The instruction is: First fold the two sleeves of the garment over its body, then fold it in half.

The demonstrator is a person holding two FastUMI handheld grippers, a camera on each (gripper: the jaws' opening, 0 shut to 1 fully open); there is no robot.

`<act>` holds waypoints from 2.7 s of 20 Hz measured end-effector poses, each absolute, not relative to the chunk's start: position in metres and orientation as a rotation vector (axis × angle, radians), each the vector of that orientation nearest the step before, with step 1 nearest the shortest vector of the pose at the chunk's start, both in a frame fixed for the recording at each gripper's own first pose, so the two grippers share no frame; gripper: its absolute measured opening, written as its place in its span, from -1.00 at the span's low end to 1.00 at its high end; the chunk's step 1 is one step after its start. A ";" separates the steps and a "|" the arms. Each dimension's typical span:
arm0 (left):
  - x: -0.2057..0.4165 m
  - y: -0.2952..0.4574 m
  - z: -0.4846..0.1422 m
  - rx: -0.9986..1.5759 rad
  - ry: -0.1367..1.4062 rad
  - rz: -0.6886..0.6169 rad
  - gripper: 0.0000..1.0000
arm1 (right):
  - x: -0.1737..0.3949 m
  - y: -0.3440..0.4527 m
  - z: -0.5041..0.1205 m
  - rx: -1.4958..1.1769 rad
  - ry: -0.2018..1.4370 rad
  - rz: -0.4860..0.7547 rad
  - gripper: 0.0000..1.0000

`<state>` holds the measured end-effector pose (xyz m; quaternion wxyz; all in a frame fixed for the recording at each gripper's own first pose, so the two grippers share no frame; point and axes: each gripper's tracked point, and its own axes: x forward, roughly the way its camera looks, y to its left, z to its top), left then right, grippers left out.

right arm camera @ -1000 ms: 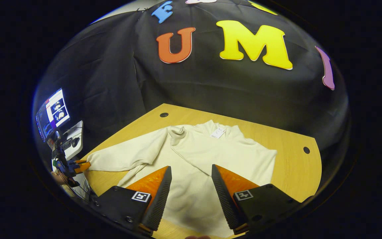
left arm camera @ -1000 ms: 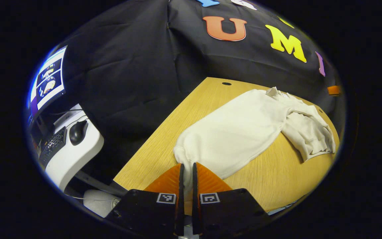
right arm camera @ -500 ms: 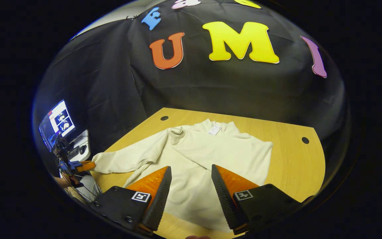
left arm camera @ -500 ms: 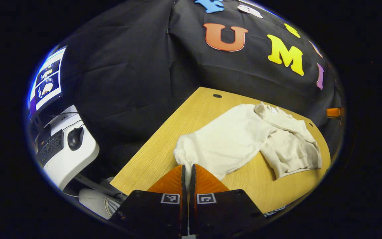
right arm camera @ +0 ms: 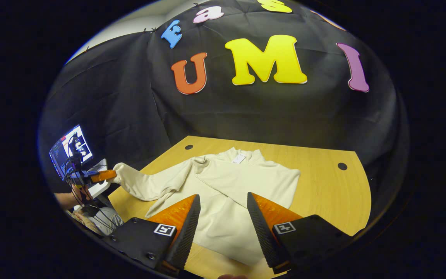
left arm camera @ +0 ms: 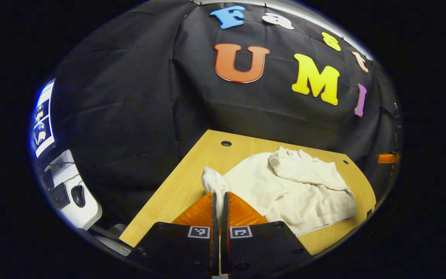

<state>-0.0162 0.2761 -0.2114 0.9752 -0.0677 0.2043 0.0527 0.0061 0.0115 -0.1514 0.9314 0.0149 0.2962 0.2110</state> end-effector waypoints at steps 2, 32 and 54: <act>0.006 0.253 -0.191 -0.128 0.383 0.064 -0.92 | 0.000 -0.006 -0.147 0.028 0.588 0.412 0.53; 0.231 -0.221 -0.256 -0.037 0.552 -0.687 -0.91 | -0.103 -0.263 -0.117 0.136 0.547 -0.240 0.53; 0.156 -0.142 -0.202 -0.068 0.401 -0.395 0.96 | -0.051 -0.167 -0.110 0.117 0.484 -0.048 0.55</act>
